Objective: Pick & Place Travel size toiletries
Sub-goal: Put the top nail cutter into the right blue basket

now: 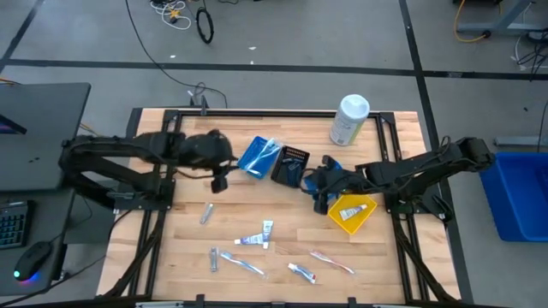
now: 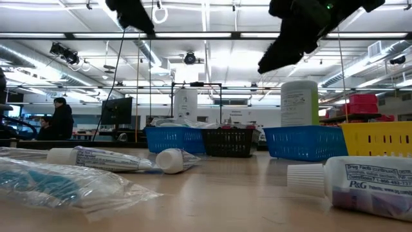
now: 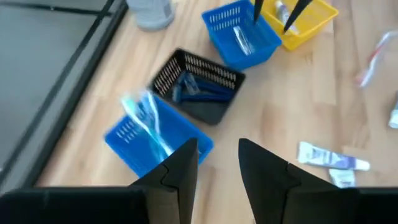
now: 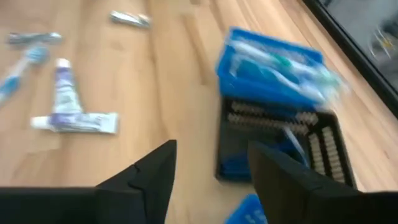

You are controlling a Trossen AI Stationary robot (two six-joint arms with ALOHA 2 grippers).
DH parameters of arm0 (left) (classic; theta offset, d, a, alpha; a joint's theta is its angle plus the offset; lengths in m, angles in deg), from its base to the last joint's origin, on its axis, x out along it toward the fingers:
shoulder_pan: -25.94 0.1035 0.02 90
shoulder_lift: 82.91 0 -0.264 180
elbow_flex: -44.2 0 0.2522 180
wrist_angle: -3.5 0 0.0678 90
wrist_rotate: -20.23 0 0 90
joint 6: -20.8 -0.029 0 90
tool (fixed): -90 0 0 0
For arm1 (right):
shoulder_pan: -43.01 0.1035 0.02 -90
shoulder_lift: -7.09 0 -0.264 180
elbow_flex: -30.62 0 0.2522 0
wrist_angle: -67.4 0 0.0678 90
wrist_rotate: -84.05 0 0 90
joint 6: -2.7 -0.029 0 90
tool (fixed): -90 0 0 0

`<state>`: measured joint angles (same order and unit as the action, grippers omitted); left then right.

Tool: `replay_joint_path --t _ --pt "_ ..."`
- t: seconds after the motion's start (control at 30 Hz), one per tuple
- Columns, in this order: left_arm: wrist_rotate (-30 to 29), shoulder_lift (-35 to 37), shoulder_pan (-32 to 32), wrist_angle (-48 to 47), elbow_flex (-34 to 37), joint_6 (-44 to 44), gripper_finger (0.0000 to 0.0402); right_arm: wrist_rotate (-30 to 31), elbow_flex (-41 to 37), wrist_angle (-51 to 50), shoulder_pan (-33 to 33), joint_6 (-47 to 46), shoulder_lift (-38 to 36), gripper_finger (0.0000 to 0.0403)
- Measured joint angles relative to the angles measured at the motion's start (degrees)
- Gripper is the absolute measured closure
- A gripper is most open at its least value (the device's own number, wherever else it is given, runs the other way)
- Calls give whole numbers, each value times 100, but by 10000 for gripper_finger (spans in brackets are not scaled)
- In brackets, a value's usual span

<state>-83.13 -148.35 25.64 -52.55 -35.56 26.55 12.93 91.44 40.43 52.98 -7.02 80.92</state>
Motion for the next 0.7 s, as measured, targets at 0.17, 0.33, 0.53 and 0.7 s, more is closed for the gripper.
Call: replay_joint_path --t 0.17,0.33,0.53,0.7 --pt "4 464 -249 1341 1374 542 278 -298 -137 773 -1 425 138 174" --pt "16 503 -412 2387 2379 861 278 -307 -236 955 -1 462 263 165" --pt "586 150 -625 4212 3413 1251 278 -311 -225 1156 -1 351 399 172" --pt "916 -131 -962 4137 3482 1466 278 -311 -233 1058 -1 101 464 190"
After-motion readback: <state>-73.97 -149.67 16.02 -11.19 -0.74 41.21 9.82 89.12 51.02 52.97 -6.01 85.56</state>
